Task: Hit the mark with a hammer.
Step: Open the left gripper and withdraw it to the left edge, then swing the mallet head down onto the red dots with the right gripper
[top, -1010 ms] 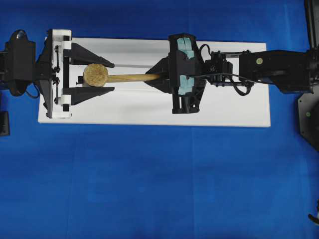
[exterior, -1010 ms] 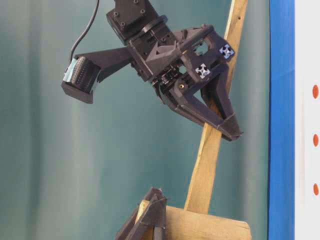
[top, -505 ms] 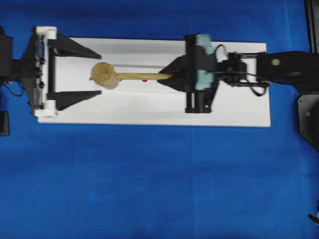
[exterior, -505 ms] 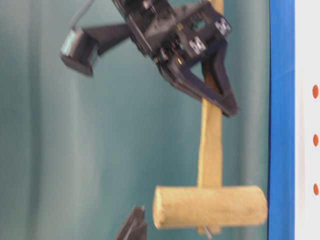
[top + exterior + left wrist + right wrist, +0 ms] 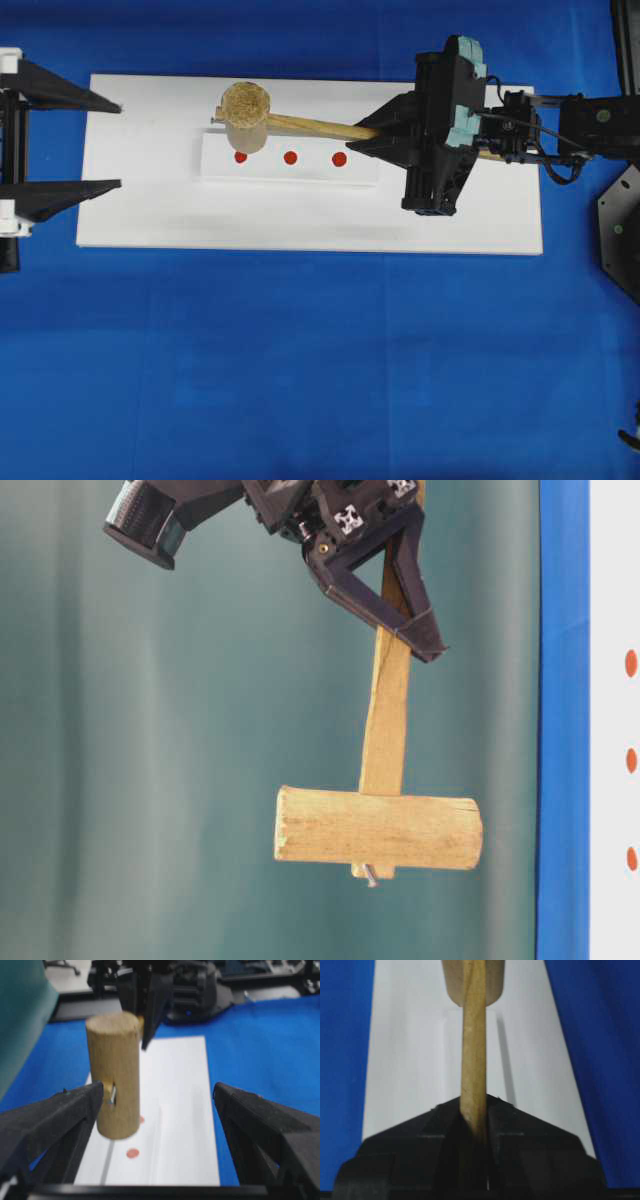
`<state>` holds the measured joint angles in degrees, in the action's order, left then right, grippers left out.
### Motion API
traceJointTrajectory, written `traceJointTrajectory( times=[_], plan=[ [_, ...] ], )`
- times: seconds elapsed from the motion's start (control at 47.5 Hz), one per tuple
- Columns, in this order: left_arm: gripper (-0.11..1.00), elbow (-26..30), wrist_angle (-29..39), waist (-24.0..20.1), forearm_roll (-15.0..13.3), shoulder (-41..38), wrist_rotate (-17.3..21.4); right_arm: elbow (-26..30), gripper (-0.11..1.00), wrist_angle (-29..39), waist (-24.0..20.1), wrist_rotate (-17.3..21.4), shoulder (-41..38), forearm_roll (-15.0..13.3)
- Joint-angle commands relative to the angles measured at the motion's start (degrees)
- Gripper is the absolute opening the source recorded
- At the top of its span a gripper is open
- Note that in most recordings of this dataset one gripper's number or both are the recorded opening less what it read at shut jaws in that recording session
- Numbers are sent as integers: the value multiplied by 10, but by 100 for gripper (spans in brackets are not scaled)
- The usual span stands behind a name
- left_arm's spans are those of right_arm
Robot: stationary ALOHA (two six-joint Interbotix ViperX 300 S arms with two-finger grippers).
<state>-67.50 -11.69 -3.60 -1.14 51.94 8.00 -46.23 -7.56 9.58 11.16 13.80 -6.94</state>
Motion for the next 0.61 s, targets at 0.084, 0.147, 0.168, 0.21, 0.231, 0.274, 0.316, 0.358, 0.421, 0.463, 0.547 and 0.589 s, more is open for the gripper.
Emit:
traceJointTrajectory(
  times=[0.084, 0.147, 0.168, 0.21, 0.231, 0.274, 0.316, 0.358, 0.421, 0.463, 0.547, 0.589],
  plan=[
    [89, 4, 7, -1, -1, 1, -4, 20, 2, -16, 3, 2, 2, 2],
    [89, 4, 7, -1, -1, 0, -4, 23, 2, -18, 3, 3, -4, 2],
    [89, 4, 7, -1, -1, 1, -4, 24, 2, -19, 3, 3, -5, 2],
    [89, 4, 8, -1, -1, 1, -5, 25, 2, -22, 3, 3, -11, 2],
    [89, 4, 7, -1, -1, 1, -4, 26, 2, -23, 3, 3, -15, 2],
    [89, 4, 7, -1, -1, 1, -4, 30, 2, -25, 3, 4, -26, 2],
    [89, 4, 7, -1, -1, 1, -4, 33, 2, -28, 3, 4, -38, 3],
    [89, 4, 7, -1, -1, 1, -5, 35, 2, -31, 4, 4, -53, 4],
    [89, 4, 7, -1, -1, 1, -5, 41, 2, -35, 4, 4, -87, 7],
    [89, 4, 8, -1, -1, 1, -4, 46, 2, -34, 4, 4, -109, 11],
    [89, 4, 7, -1, -1, 1, -4, 57, 2, -25, 4, 4, -154, 22],
    [89, 4, 7, -1, -1, 1, -4, 62, 2, -14, 5, 4, -171, 25]
  ],
)
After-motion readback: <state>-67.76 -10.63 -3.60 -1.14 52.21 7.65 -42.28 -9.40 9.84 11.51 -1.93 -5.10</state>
